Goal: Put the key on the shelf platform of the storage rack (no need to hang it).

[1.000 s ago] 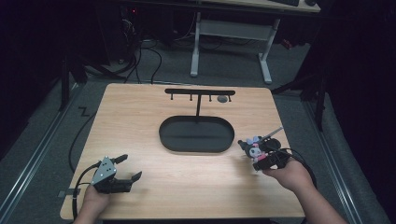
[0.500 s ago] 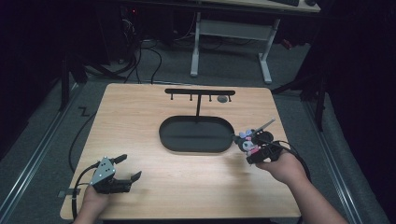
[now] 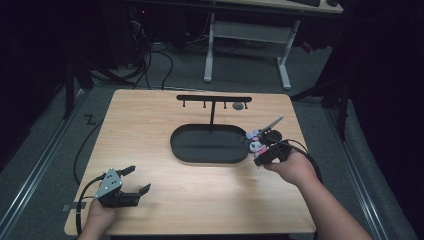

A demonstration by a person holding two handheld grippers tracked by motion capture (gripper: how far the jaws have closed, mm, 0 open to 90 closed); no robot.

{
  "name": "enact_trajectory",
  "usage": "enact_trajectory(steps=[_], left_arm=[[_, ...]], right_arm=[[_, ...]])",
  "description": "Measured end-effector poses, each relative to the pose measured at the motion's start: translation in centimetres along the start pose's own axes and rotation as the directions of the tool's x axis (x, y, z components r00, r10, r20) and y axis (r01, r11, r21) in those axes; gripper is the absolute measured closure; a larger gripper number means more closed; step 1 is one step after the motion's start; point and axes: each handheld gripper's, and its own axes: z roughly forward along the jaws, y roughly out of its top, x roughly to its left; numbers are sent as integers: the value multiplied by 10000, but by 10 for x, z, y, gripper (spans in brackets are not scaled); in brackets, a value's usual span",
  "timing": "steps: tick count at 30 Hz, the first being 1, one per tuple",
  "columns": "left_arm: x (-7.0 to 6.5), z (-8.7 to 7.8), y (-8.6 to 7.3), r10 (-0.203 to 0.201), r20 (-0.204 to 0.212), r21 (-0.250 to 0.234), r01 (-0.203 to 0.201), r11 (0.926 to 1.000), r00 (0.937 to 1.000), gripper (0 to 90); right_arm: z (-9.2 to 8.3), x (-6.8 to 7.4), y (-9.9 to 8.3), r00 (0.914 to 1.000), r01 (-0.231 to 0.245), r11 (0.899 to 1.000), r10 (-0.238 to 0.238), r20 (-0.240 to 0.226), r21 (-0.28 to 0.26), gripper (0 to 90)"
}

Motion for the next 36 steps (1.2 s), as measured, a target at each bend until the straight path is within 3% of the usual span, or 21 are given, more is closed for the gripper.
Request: enact_trajectory(steps=[11,15,24,27,36], left_arm=[[0,-1,1,-25,41,-57,25,10000,10000,154],[1,-1,1,-24,59,-27,24,10000,10000,154],[1,0,1,-38,110,-78,39,10000,9999,155],[1,-1,1,-26,122,-81,27,10000,9999,156],[1,1,1,-32,180,-10,32,10000,9998,157]], right_arm=[[5,13,21,9988,481,9988,-481,-22,74,471],[9,19,29,9990,440,9990,-439,-75,104,471],[19,34,49,9951,971,9953,-970,-171,37,471],[22,38,56,9960,860,9963,-859,-231,25,471],[38,50,75,9922,1168,9931,-1170,-431,-71,471]])
